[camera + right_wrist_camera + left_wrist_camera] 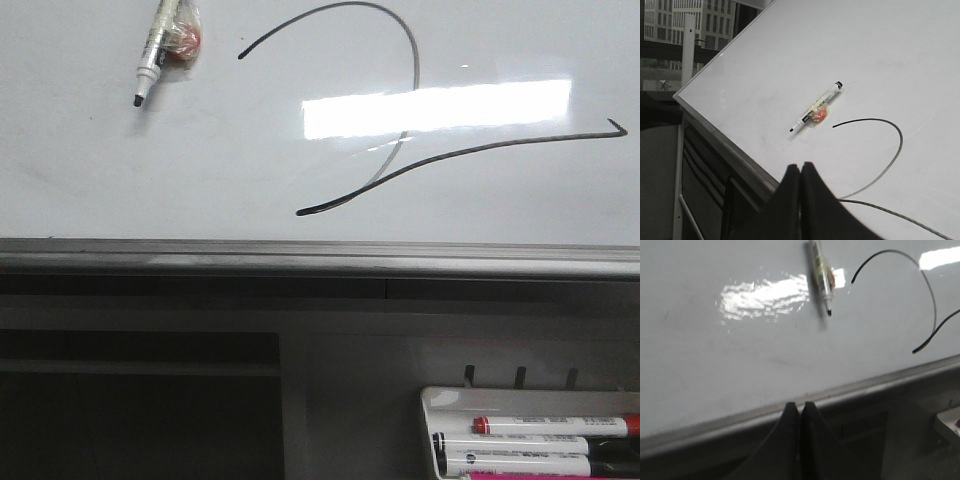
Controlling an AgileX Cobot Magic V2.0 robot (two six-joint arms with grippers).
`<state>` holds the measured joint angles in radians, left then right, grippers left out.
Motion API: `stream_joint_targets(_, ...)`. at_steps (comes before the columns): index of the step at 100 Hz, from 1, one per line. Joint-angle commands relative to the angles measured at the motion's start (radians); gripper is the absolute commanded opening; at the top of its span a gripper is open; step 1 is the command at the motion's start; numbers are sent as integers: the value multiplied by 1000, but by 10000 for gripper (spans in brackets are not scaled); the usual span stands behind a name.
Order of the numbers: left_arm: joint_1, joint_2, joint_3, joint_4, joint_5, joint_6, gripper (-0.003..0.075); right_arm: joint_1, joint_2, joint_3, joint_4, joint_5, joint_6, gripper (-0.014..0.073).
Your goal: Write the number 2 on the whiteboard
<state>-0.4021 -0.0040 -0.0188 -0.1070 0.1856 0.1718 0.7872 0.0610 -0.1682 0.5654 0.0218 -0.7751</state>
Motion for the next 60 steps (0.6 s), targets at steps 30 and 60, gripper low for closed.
stream_joint_targets(30, 11, -26, 30, -44, 90, -53, -20, -6, 9, -27, -1, -64, 2, -71)
stream_joint_targets(60, 11, -26, 30, -45, 90, -53, -20, -6, 9, -27, -1, -66, 2, -71)
